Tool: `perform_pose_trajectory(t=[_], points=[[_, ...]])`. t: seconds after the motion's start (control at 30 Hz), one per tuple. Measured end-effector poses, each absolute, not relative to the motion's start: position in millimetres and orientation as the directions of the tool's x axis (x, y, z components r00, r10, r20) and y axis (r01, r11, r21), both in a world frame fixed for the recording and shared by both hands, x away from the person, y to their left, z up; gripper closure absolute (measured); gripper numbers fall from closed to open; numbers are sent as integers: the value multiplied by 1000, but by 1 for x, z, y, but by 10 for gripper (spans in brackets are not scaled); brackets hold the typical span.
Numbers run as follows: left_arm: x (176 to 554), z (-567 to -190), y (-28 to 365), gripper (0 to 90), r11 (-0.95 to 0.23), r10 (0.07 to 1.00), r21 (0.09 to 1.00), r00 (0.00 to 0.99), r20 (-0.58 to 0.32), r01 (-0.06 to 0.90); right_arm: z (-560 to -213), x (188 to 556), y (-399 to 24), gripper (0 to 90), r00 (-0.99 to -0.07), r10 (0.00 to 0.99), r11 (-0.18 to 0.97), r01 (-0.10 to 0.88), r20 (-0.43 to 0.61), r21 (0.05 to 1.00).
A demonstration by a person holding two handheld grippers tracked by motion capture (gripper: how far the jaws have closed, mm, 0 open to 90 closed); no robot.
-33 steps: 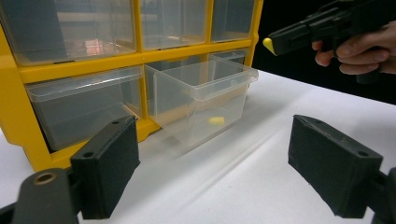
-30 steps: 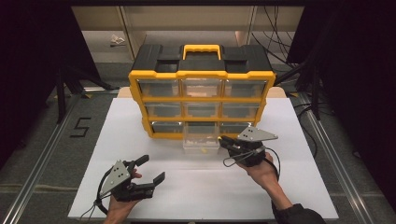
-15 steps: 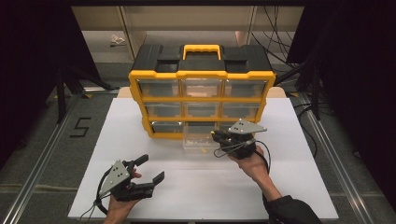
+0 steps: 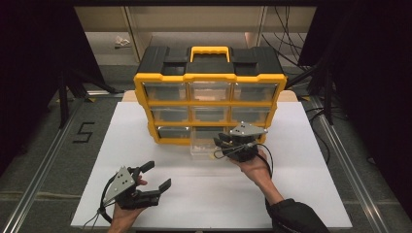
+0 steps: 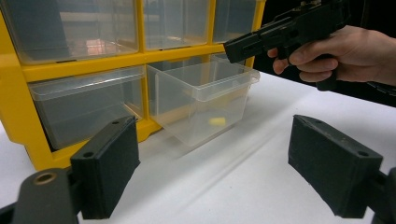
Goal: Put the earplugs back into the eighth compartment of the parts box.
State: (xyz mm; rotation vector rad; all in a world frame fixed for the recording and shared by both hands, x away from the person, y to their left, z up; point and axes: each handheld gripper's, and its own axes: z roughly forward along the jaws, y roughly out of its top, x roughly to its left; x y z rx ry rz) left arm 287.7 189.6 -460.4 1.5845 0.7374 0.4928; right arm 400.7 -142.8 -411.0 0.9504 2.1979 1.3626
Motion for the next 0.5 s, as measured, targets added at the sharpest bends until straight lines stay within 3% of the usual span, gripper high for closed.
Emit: perform_pose_trajectory(t=[0.3, 0.5], points=[[287, -460, 190, 161, -37, 704, 983, 703, -100, 178, -406, 398, -145, 471, -700, 711, 263, 357, 70, 896], [287, -460, 190, 161, -34, 703, 983, 703, -104, 179, -398, 388, -149, 380, -703, 705, 237, 353, 89, 905]])
